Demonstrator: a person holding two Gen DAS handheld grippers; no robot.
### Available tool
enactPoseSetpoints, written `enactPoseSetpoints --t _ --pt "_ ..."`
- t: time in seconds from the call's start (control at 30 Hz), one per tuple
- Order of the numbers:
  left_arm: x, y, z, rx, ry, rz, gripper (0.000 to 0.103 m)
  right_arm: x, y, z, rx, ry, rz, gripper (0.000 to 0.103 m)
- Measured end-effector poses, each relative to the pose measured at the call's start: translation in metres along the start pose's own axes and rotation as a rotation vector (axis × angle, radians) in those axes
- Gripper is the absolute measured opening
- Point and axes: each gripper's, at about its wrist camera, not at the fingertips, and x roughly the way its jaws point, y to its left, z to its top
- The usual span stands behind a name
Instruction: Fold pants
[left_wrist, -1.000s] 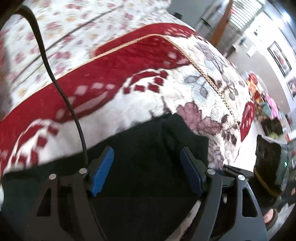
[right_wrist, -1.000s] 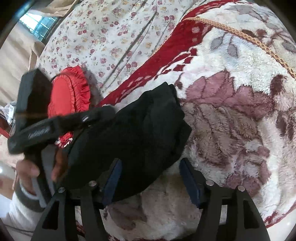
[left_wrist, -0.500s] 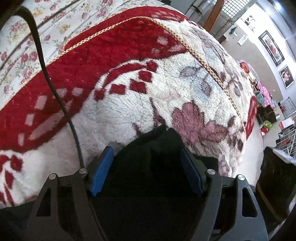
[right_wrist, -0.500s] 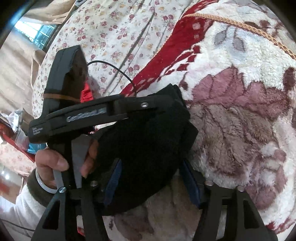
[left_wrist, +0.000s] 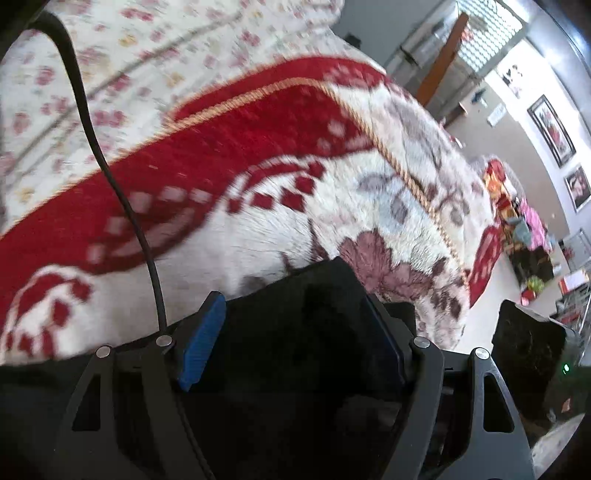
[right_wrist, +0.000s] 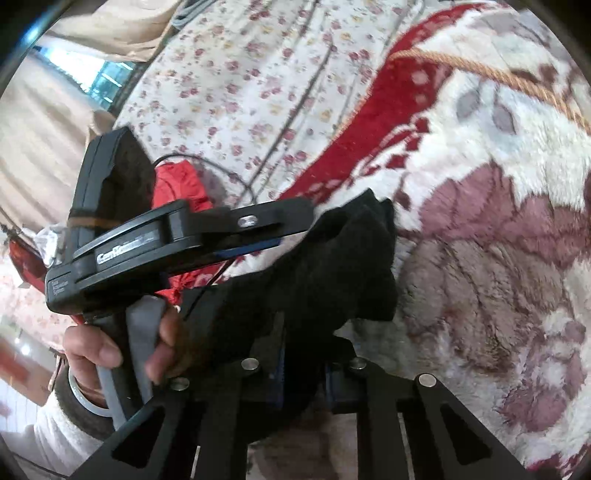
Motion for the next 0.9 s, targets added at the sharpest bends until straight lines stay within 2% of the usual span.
enactPoseSetpoints --t 0.17,0.37,0.53,0.57,0.6,0.67,0.7,0.73,0.8,0.9 --pt "-0.057 0.02 -0.021 -0.021 -0.069 0.058 0.075 -0.007 0.033 0.007 -0.089 -0.019 0.018 0.013" --pt "-0.118 0.049 -0.06 -0.096 -0.144 0.126 0.075 0.006 0.093 0.004 -0.256 0.028 0.061 0.013" --pt "-0.156 0.074 -0.097 -0.176 -0.21 0.178 0.075 0.065 0.126 -0.023 -0.313 0.183 0.144 0.013" --pt "-0.162 0.081 -0.106 -0.204 -0.218 0.18 0.075 0.088 0.13 -0.034 -0.318 0.248 0.149 0.015" --pt "-0.167 0.089 -0.113 -0.229 -0.223 0.184 0.075 0.101 0.131 -0.044 -0.316 0.298 0.148 0.017" --pt "-0.174 0.102 -0.127 -0.277 -0.223 0.194 0.075 0.122 0.131 -0.061 -0.295 0.394 0.159 0.033" --pt "-0.177 0.108 -0.135 -0.298 -0.221 0.199 0.075 0.12 0.132 -0.065 -0.296 0.404 0.183 0.039" --pt "-0.178 0.113 -0.14 -0.313 -0.222 0.2 0.075 0.115 0.134 -0.067 -0.304 0.403 0.206 0.05" --pt "-0.18 0.117 -0.148 -0.333 -0.223 0.195 0.075 0.1 0.142 -0.063 -0.33 0.397 0.228 0.053" --pt "-0.181 0.121 -0.157 -0.353 -0.238 0.176 0.075 0.072 0.148 -0.048 -0.406 0.321 0.173 0.053"
